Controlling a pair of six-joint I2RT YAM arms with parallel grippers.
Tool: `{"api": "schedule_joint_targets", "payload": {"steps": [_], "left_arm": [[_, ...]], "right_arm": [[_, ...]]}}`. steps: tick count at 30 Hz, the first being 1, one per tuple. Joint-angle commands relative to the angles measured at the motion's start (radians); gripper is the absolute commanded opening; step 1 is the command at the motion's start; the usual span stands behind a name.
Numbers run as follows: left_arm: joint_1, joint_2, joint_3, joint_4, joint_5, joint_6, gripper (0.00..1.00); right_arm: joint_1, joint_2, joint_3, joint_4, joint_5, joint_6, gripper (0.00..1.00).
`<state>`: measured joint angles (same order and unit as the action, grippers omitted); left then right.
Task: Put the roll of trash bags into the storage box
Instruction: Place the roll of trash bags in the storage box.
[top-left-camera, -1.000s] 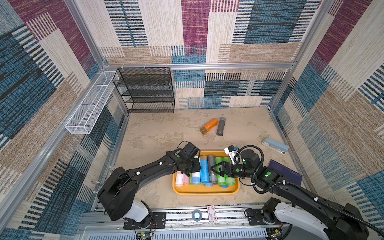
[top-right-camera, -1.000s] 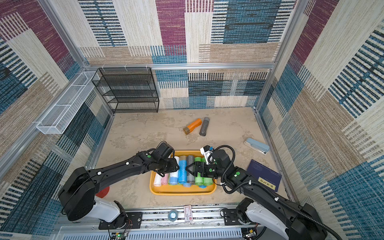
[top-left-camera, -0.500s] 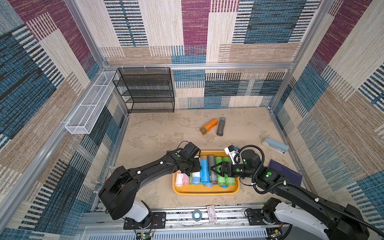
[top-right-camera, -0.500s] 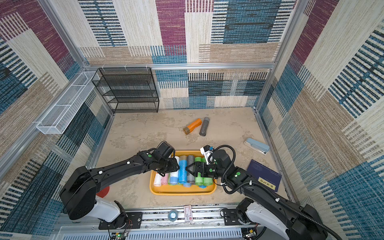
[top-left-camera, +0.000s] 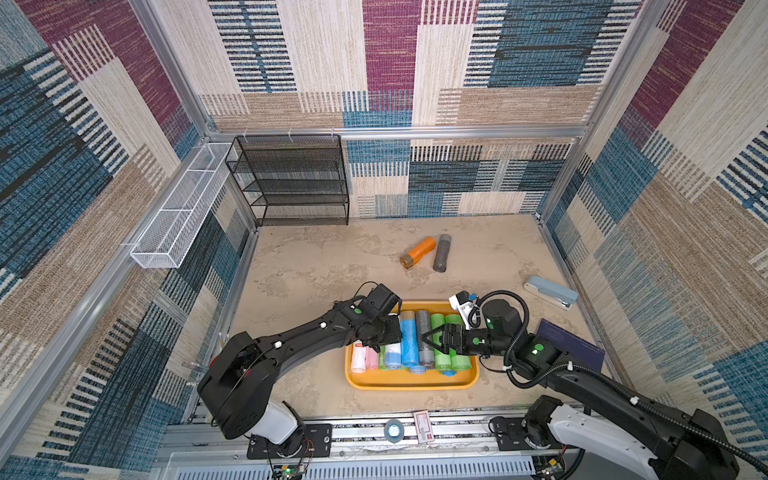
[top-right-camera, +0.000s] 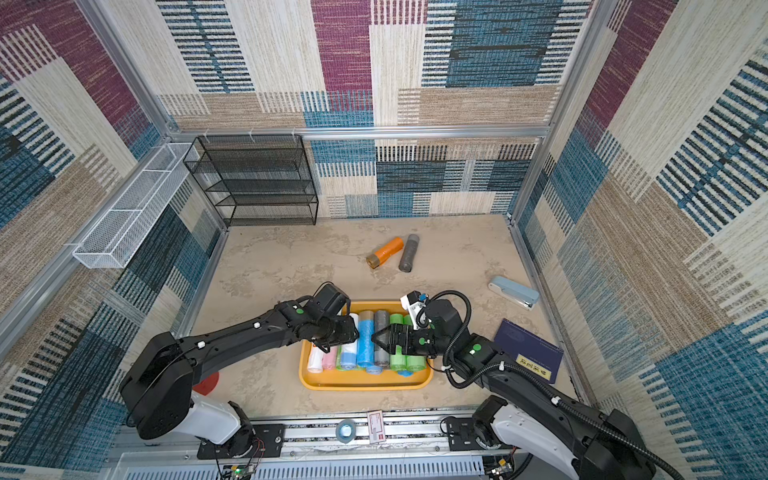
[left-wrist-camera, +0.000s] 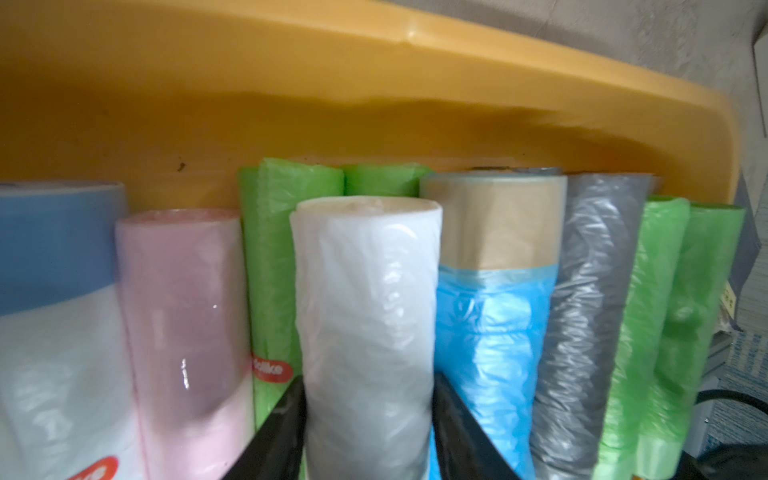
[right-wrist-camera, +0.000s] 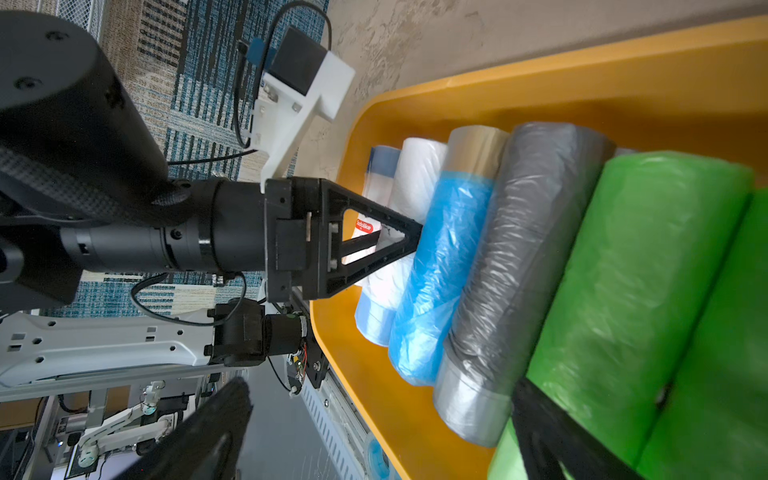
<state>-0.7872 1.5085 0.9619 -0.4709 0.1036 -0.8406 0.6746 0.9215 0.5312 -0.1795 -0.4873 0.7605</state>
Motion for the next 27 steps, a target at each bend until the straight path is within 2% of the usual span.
{"api": "schedule_joint_targets", "payload": {"steps": [1, 27], "left_arm": [[0.0, 0.001, 0.017, 0.009, -0.002, 0.009, 0.5], [0.0, -0.019, 0.028, -0.021, -0.014, 0.019, 0.5]], "right_arm": [[0.003, -0.005, 0.004, 0.006, 0.006, -0.012, 0.99], [0.002, -0.013, 0.002, -0.001, 0.006, -0.013, 0.99]]}}
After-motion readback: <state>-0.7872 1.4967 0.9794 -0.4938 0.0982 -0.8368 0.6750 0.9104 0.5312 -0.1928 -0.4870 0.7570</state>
